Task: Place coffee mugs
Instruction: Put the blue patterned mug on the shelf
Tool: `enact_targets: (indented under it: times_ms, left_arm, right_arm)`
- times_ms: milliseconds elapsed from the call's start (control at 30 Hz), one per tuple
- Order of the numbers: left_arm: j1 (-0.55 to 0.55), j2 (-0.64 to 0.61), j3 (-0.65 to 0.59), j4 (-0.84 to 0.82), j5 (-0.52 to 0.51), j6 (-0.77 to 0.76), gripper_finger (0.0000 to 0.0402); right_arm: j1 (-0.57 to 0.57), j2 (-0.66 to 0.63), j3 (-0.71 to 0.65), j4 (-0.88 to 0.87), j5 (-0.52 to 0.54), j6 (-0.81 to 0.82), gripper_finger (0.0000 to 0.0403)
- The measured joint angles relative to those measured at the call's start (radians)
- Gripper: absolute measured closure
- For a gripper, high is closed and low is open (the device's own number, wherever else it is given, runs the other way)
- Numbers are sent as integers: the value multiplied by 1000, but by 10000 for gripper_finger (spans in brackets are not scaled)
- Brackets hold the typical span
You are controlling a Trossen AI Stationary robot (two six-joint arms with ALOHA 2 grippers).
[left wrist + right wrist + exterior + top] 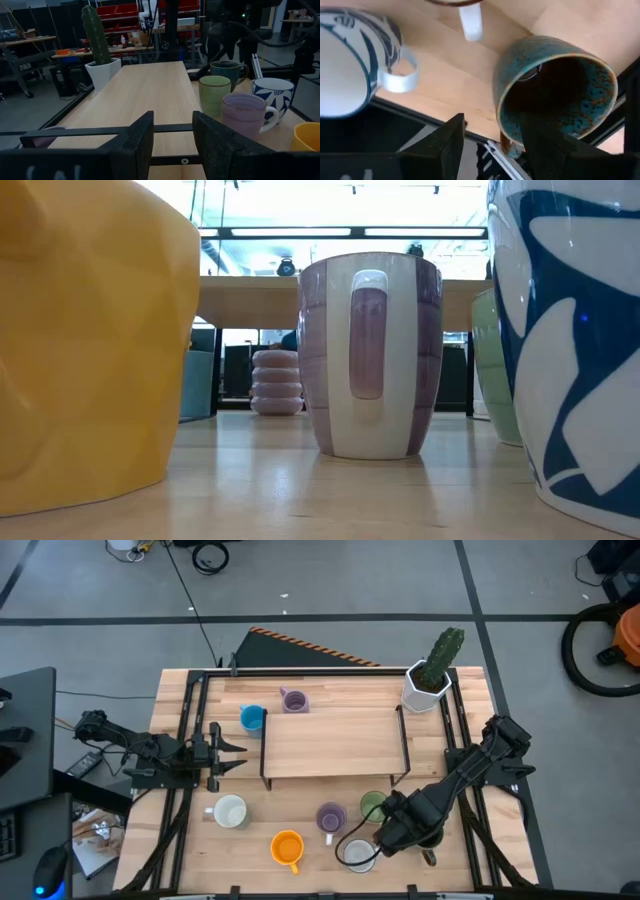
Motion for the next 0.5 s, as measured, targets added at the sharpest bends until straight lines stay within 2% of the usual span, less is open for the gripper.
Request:
enact_targets:
  times_ms: [133,333,500]
  left_arm:
    - [0,0,0,1,0,0,260]
    - [0,0,0,2,0,8,260]
    - [0,0,0,5,0,8,260]
  right_arm:
    - [4,5,-38,2,-27,21,205]
    - [5,6,-130,101,-86,31,208]
    - [5,7,-183,169,-89,24,235]
